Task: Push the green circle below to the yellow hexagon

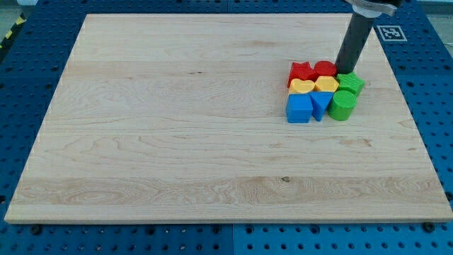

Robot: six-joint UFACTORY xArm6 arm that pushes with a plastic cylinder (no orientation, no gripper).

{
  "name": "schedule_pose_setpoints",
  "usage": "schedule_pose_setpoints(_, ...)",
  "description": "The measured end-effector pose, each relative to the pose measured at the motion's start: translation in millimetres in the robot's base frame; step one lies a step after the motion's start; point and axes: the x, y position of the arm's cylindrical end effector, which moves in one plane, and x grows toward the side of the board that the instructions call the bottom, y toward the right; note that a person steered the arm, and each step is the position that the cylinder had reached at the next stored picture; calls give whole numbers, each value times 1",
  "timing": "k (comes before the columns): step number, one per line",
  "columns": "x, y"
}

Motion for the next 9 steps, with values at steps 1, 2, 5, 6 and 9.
schedule_pose_setpoints(1, 0, 0)
schedule_pose_setpoints(2, 0, 20)
schedule_pose_setpoints(5, 52, 52)
schedule_pose_setpoints(6, 84, 48)
schedule_pose_setpoints(9, 92, -34)
